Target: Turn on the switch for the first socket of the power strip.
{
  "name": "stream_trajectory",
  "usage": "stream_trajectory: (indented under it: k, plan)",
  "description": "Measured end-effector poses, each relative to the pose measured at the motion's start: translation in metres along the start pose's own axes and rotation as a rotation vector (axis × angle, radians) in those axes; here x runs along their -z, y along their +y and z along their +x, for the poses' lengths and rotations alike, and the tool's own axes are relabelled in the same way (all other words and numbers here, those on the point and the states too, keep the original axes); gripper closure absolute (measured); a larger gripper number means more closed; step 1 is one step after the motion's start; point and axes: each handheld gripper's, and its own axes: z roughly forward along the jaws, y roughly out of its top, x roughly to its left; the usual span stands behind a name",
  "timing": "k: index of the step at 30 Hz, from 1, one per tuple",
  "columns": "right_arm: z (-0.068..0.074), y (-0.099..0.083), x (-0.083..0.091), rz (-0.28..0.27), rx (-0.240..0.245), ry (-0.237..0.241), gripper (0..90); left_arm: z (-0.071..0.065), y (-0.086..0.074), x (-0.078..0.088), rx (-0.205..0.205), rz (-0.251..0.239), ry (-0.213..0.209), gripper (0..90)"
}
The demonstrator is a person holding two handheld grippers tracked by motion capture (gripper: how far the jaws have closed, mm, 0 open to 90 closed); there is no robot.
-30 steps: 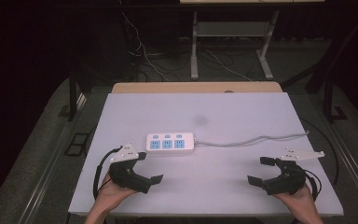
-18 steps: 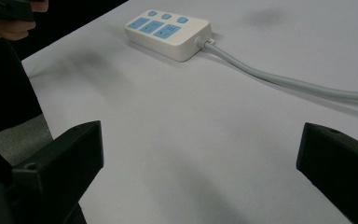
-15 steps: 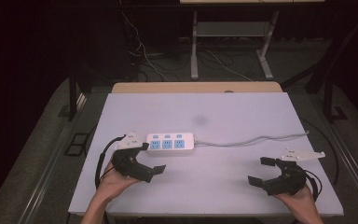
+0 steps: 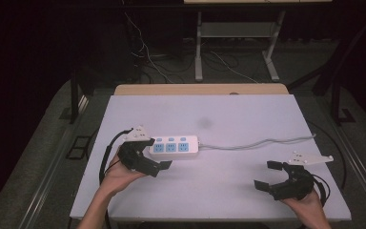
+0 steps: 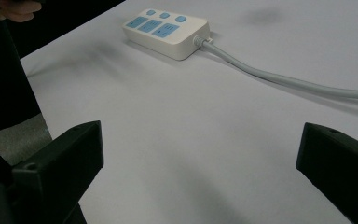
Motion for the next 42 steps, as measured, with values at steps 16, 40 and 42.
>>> stream_trajectory:
  k: [16,40,42]
  plan:
    - [-0.001,-0.001,0.002,0.001,0.003,-0.015,0.2,0.009,0.021,-0.014,-0.032,0.058,0.004,0.0]
    - [-0.001,-0.002,0.003,0.004,0.002,-0.025,0.2,0.022,0.055,-0.031,-0.122,0.193,0.006,0.6]
    - [-0.001,-0.002,0.003,0.004,0.001,-0.025,0.2,0.024,0.057,-0.033,-0.122,0.202,0.01,1.3]
